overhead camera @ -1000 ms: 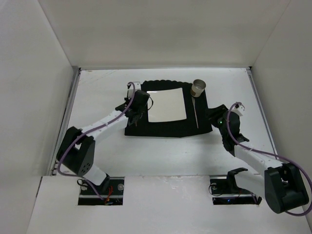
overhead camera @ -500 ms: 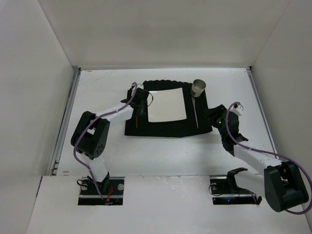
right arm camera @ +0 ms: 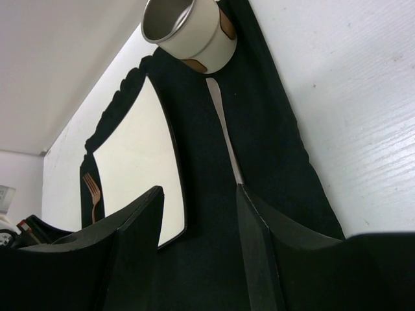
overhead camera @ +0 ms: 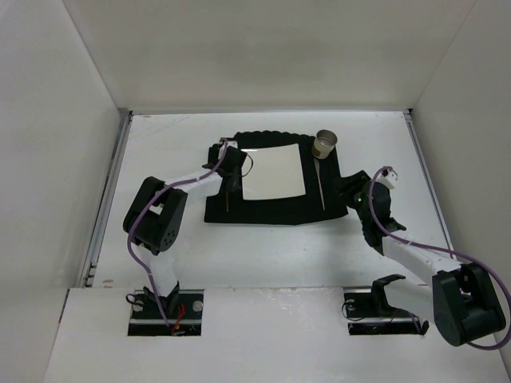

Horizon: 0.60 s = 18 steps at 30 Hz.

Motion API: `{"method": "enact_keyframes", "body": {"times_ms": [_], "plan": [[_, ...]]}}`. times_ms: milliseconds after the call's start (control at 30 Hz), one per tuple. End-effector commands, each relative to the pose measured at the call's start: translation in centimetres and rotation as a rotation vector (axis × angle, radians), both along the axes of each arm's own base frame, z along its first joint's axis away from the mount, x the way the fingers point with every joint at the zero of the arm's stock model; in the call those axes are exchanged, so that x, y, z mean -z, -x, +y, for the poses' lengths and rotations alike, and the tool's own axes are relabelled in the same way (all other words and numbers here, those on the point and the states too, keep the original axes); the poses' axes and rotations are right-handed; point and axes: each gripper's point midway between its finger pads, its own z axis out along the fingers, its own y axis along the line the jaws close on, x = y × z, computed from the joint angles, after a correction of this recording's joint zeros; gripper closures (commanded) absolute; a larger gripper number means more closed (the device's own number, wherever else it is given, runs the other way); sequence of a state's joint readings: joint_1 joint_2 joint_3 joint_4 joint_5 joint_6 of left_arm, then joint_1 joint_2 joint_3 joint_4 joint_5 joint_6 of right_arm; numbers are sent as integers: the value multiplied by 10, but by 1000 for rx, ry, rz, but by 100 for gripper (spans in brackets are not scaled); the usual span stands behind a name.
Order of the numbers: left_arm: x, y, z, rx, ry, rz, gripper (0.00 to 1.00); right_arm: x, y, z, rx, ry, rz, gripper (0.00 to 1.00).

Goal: Set the dinner table for one person

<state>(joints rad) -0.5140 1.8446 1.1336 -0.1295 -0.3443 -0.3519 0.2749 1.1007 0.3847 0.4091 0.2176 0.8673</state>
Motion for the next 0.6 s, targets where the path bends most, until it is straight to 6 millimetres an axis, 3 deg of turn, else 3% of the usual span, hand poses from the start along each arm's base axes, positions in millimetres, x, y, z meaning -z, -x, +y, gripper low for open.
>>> {"method": "enact_keyframes", "body": {"times_ms": [0,167,367,500,567], "plan": [[-7,-8,-7,-8,44,-17,89,-33,-11,6,-10,-15,-98,46],[-23,-3,-2,-29,56,-39,69,-34,-11,4,-5,-14,-103,45],[-84,19,4,-55,128,-175,51,-33,-10,3,0,-11,-102,45],[-108,45,29,-137,214,-252,41,-31,-8,-2,18,-20,-100,46],[-108,60,48,-197,253,-282,25,-34,-6,-9,49,-21,-114,46]]}}
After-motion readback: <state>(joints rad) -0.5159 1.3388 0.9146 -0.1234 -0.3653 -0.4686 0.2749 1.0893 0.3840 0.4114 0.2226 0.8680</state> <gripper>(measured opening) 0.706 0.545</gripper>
